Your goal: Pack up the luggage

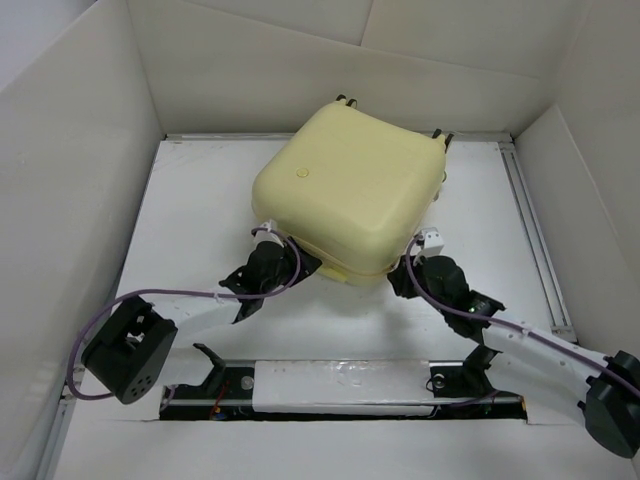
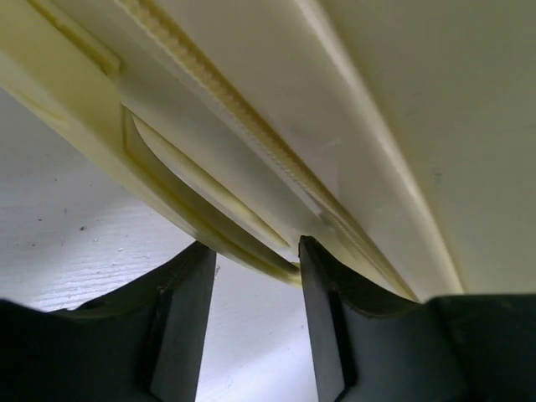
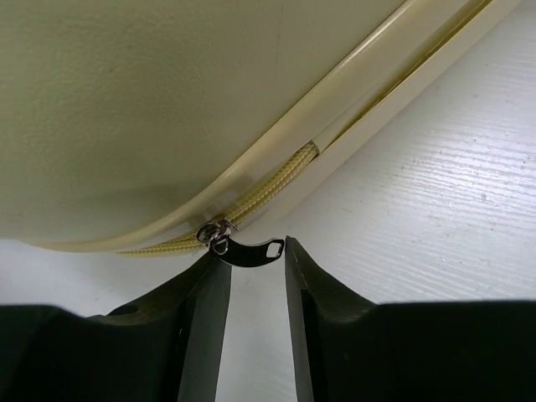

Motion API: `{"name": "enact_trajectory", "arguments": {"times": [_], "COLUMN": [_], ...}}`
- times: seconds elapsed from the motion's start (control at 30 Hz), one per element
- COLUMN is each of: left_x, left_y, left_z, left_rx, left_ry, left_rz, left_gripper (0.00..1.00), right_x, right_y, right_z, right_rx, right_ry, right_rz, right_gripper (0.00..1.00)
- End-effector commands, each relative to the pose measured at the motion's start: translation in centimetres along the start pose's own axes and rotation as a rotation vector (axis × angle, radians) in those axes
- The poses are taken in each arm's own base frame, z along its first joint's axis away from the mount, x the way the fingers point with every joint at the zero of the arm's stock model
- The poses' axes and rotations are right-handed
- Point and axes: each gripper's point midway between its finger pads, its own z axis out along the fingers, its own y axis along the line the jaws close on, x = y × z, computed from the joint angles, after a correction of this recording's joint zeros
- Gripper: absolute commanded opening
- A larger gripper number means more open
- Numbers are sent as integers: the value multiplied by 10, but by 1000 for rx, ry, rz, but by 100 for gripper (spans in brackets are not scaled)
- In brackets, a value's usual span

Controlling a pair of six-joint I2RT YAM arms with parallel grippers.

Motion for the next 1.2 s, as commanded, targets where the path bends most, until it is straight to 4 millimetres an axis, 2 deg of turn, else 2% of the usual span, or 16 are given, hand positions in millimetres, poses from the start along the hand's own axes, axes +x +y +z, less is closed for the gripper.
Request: {"name": "enact_trajectory", "arguments": {"times": [0.0, 0.23, 0.27, 0.37, 0.43, 0.47, 0.57, 0.63, 0.67, 0.8, 0.83, 0.9, 0.93, 1.03, 1.07, 1.17], "left_x": [-19, -18, -18, -19, -18, -18, -18, -19, -19, -26, -29, -25, -24, -19, -21, -19], "left_y": [-38, -37, -37, -43, -46, -46, -49, -49, -49, -62, -65, -65, -65, -71, -74, -80], "left_z": [5, 8, 8, 9, 9, 9, 8, 5, 5, 5, 5, 6, 6, 5, 4, 4], "left_rx": [126, 124, 124, 144, 159, 159, 182, 190, 190, 224, 227, 220, 219, 233, 245, 281], "left_ry": [-52, -49, -49, -48, -44, -44, -47, -52, -51, -69, -82, -76, -78, -72, -78, -69], "left_rz": [9, 0, 0, 9, 9, 9, 9, 9, 0, -10, -12, -19, -16, -32, -33, -74], "left_gripper": [37, 25, 21, 12, 1, 0, 0, 0, 0, 0, 0, 0, 0, 0, 0, 0], "right_x": [-59, -75, -75, -69, -66, -64, -56, -38, -34, 13, 11, 29, 38, 50, 42, 40], "right_y": [16, 17, 17, 17, 16, 22, 37, 37, 44, 75, 85, 95, 110, 143, 156, 182], "right_z": [-4, -8, -8, -1, 2, 2, -5, -13, -17, -38, -45, -54, -63, -81, -87, -85], "right_rx": [-43, -49, -49, -49, -45, -64, -105, -97, -122, -212, -238, -257, -310, -381, -407, -428], "right_ry": [-230, -315, -315, -290, -281, -274, -260, -222, -203, -50, -37, 51, 98, 188, 190, 204], "right_rz": [34, 19, 19, 11, 9, 16, 65, 100, 155, 170, 176, 147, 127, 62, 69, 48], "right_gripper": [37, 35, 30, 21, 6, 1, 0, 0, 0, 0, 0, 0, 0, 0, 0, 0]}}
